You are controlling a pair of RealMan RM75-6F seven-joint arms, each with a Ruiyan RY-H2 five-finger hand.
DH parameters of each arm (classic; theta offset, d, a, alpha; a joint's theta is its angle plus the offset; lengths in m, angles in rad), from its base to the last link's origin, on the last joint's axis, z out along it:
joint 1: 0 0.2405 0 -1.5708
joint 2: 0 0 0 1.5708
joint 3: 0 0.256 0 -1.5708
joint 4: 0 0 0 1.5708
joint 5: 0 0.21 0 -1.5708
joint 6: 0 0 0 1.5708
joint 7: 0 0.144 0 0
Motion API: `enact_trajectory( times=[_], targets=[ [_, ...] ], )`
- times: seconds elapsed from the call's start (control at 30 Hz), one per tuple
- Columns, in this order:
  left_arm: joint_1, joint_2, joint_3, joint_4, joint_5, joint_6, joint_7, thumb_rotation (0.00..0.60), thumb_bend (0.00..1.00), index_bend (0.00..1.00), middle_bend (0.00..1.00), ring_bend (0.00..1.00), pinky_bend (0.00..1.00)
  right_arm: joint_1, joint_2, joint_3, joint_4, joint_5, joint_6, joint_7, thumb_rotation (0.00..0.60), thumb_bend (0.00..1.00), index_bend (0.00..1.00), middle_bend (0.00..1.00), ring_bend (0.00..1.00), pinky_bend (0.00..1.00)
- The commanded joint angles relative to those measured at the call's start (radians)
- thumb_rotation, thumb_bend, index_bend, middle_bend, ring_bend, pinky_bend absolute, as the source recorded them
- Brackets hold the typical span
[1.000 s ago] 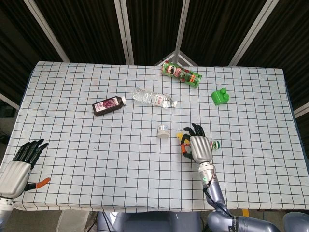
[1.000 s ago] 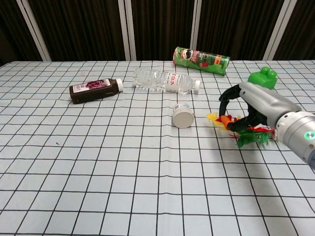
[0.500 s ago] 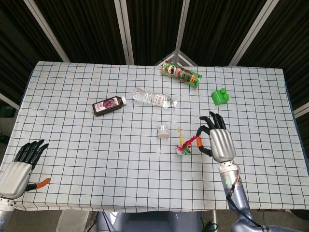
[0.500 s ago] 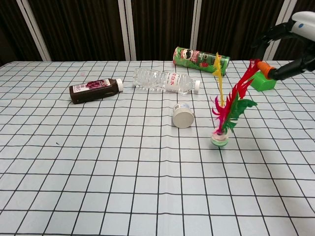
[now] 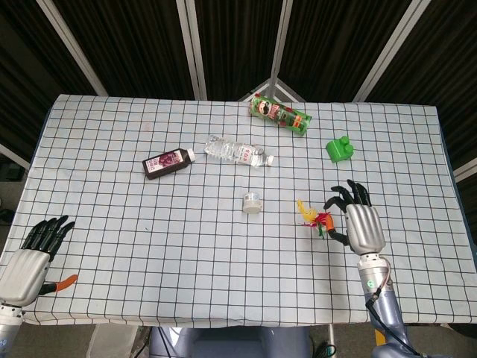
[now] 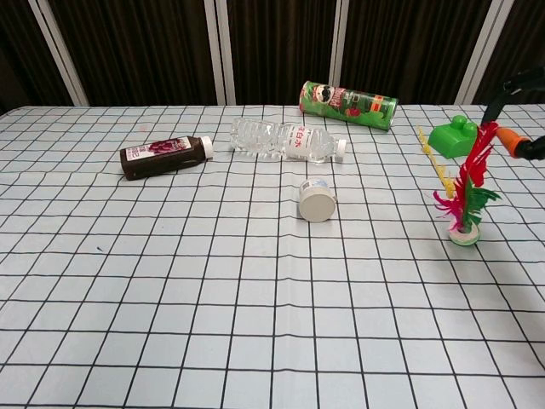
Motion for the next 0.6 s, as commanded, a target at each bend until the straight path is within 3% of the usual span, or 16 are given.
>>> enact_trajectory(
  times=[0.03, 0.13, 0.4, 0.6],
  targets=[
    [0.000, 0.000, 0.000, 0.002, 0.002, 0.002, 0.000, 0.600, 0.00, 0.00, 0.00, 0.00, 0.00, -0.008, 0.020, -0.017, -0.003, 0.010, 0.002, -0.028, 0.600, 0.56, 0.14, 0.13, 0.00, 0.00],
    [0.001, -0.001, 0.001, 0.003, 0.004, 0.002, 0.001, 0.600, 0.00, 0.00, 0.00, 0.00, 0.00, -0.011, 0.031, -0.018, -0.004, 0.007, 0.012, -0.036, 0.600, 0.55, 0.00, 0.04, 0.00, 0.00],
    [0.002, -0.003, 0.000, 0.006, 0.005, 0.007, -0.001, 0.600, 0.00, 0.00, 0.00, 0.00, 0.00, -0.033, 0.085, -0.013, -0.043, -0.027, 0.051, -0.021, 0.600, 0.48, 0.00, 0.00, 0.00, 0.00],
    [0.003, -0.003, -0.002, 0.010, 0.007, 0.013, -0.005, 0.600, 0.00, 0.00, 0.00, 0.00, 0.00, -0.121, 0.214, -0.103, -0.068, -0.144, 0.107, 0.014, 0.600, 0.46, 0.00, 0.00, 0.00, 0.00]
  ],
)
